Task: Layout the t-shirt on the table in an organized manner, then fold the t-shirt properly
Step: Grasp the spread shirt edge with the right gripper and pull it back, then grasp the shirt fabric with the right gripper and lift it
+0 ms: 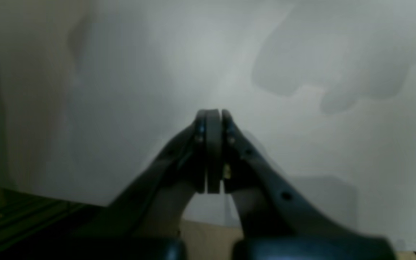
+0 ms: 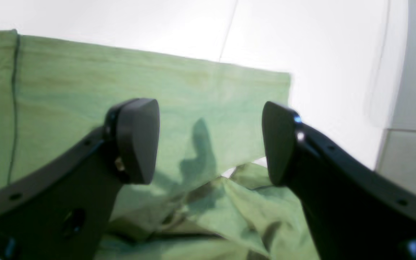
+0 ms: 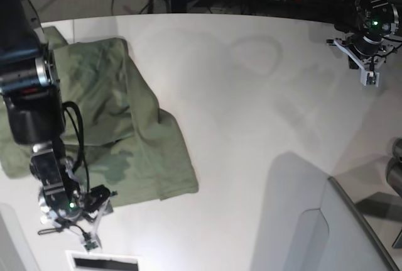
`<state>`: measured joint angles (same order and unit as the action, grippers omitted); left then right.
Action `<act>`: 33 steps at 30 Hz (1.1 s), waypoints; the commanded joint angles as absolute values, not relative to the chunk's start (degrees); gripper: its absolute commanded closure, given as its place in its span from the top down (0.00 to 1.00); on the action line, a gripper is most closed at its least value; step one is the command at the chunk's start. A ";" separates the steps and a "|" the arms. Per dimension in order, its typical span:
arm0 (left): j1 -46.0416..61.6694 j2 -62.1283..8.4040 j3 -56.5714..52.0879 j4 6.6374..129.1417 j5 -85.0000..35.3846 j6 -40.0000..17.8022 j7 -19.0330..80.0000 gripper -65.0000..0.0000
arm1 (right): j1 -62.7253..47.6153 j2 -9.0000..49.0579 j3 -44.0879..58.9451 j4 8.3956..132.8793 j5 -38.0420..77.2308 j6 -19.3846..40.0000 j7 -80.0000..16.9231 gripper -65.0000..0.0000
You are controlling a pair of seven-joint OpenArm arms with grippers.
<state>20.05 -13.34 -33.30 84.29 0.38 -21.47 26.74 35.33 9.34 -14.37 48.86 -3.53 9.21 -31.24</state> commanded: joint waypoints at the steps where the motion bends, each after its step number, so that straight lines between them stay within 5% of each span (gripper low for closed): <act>1: 19.30 -14.20 -33.45 85.58 0.04 -21.32 25.89 0.00 | 34.42 9.54 -14.46 54.11 -3.65 8.92 -31.96 0.58; 5: 18.51 -14.20 -31.16 85.32 0.57 -21.23 25.89 0.00 | 27.65 4.79 -14.64 64.13 -3.82 12.79 -36.09 0.53; 12: 18.51 -12.62 -29.05 86.37 0.57 -21.14 25.89 0.00 | 28.35 -1.89 -14.37 48.75 -3.82 16.13 -30.90 0.53; 33: 18.95 -12.70 -29.41 85.85 0.57 -21.23 25.80 0.00 | 30.11 -2.42 -14.02 40.40 -3.65 15.96 -27.03 0.51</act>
<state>19.07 -11.77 -29.15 85.01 0.80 -21.45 26.76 28.36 -2.20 -14.24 39.62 -3.88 16.03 -28.03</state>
